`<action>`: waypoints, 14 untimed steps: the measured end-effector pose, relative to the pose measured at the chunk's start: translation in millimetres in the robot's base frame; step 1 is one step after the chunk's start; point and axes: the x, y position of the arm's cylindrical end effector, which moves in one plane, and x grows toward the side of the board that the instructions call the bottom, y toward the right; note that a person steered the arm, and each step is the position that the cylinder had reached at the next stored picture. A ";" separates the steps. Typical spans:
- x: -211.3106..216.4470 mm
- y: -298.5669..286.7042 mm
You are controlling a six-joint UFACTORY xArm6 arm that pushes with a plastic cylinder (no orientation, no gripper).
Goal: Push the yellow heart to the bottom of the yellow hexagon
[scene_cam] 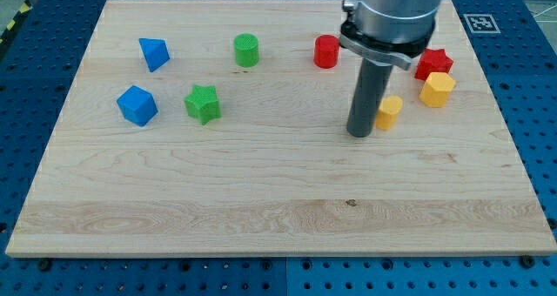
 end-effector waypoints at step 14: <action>-16.6 68.9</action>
